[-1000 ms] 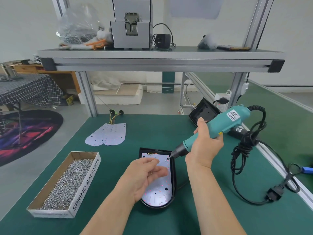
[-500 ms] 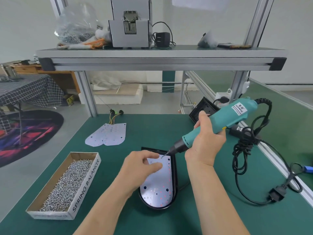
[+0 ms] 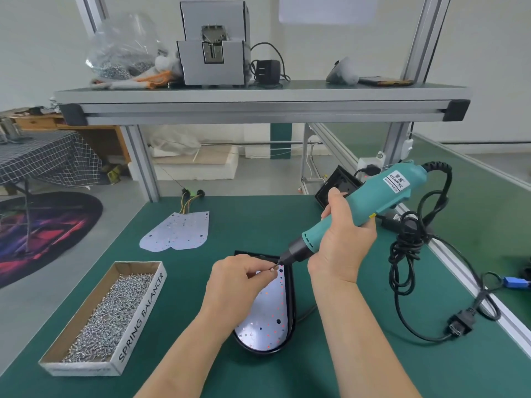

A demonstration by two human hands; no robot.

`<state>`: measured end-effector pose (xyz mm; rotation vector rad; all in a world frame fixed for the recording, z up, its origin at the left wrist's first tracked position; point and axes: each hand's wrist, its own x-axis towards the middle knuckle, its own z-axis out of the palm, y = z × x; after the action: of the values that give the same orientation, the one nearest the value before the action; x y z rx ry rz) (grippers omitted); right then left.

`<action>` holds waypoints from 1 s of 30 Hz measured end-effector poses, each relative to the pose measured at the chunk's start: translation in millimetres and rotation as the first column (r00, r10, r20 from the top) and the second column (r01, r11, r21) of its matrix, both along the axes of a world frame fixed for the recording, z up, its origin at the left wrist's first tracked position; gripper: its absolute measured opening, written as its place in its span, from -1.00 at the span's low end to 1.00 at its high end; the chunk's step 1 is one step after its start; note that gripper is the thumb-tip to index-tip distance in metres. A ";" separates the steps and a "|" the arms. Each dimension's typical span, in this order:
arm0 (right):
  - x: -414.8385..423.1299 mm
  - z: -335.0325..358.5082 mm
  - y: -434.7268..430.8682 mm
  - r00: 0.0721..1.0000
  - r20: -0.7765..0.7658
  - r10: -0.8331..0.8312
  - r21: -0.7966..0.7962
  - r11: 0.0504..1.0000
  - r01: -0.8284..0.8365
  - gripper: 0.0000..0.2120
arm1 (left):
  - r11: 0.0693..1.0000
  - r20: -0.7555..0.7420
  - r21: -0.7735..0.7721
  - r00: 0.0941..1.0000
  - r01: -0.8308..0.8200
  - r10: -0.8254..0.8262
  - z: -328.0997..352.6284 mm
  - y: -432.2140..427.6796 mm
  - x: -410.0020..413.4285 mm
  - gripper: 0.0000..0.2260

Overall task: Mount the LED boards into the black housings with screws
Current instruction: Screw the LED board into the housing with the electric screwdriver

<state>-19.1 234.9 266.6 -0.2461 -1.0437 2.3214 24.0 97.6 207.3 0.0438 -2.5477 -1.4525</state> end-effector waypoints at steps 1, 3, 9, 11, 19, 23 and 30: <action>0.2 1.0 1.0 1.000 0.000 -0.002 -0.004 1.000 0.002 -0.78 | 0.999 0.032 0.041 0.999 0.010 -0.011 0.5 -1.4 0.8 -0.73; 0.5 3.1 3.4 1.000 -0.005 -0.005 -0.009 1.000 0.005 -0.78 | 0.971 0.180 0.232 0.978 0.064 -0.108 2.1 -5.4 4.4 -0.83; 3.9 8.1 5.2 0.999 -0.036 -0.003 -0.009 1.000 0.003 -0.79 | 0.615 0.388 0.783 0.845 -0.092 -0.368 -0.2 -4.3 8.0 -0.88; 5.1 9.5 6.4 0.999 -0.037 -0.004 -0.011 1.000 0.004 -0.79 | 0.589 0.380 0.800 0.855 -0.112 -0.353 -0.4 -4.2 8.3 -0.90; 9.7 7.3 9.1 0.999 -0.044 0.005 -0.031 1.000 -0.006 -0.79 | 0.447 0.323 0.886 0.857 -0.125 -0.402 1.9 0.9 9.3 -0.87; 10.9 6.6 10.0 0.999 -0.041 0.010 -0.034 0.999 -0.012 -0.79 | 0.480 0.296 0.872 0.885 -0.096 -0.360 1.7 2.5 10.8 -0.92; 13.0 5.0 11.6 0.997 -0.066 0.047 -0.005 0.999 -0.047 -0.80 | 0.798 0.213 0.602 0.959 0.022 -0.187 5.1 3.5 15.1 -0.88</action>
<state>-6.1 246.5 271.6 -0.1484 -1.0195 2.3590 39.1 101.1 212.4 0.2061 -2.1778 -2.3876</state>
